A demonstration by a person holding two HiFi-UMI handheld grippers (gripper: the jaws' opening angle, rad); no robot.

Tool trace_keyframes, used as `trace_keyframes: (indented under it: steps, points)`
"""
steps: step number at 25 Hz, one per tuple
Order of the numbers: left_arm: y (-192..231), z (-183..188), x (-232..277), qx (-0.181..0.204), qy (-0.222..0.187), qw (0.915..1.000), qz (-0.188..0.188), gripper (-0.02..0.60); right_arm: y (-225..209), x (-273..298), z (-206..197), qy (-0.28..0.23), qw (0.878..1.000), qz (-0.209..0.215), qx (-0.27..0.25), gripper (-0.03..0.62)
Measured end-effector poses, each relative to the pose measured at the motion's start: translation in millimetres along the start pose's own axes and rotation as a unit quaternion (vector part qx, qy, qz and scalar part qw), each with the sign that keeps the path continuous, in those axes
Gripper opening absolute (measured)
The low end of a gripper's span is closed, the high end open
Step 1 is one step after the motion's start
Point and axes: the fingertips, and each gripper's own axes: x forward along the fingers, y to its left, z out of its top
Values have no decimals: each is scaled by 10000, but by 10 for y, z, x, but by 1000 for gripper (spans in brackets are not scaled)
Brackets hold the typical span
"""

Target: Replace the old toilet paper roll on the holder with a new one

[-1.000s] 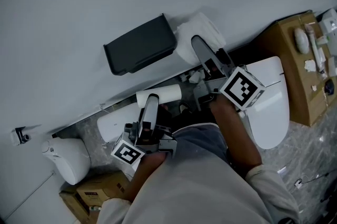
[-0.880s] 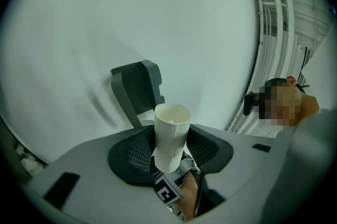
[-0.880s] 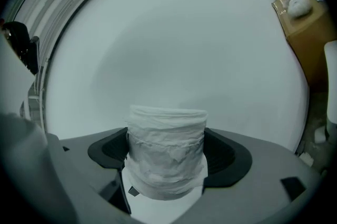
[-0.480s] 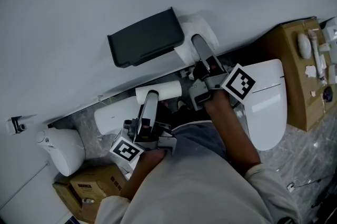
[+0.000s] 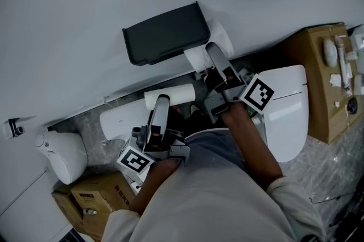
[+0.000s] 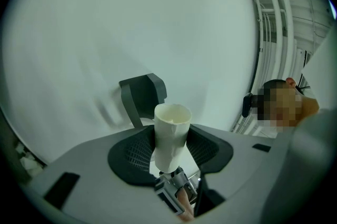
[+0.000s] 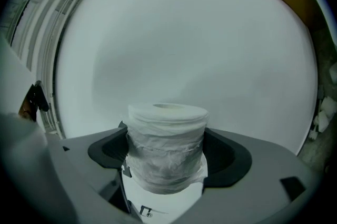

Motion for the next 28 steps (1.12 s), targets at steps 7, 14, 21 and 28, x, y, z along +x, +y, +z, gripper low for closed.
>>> trace_keyframes:
  steps: [7,14,21,28]
  points:
    - [43,206,-89,-165,-146,9998,-33,176,84,159,-391,314,9990,265,178,436]
    - [98,425,-203,-175,-309,9994,-13,175,128,328,-778,534,9979,312,199,436]
    - [147,533,-228,-153,-446,9989,17,175,138,454,-928,715,9967,304,252,436]
    - [121,579,-210,-136,-528,9985,-49,175,148,438,-949,928,9956,165,-18,436]
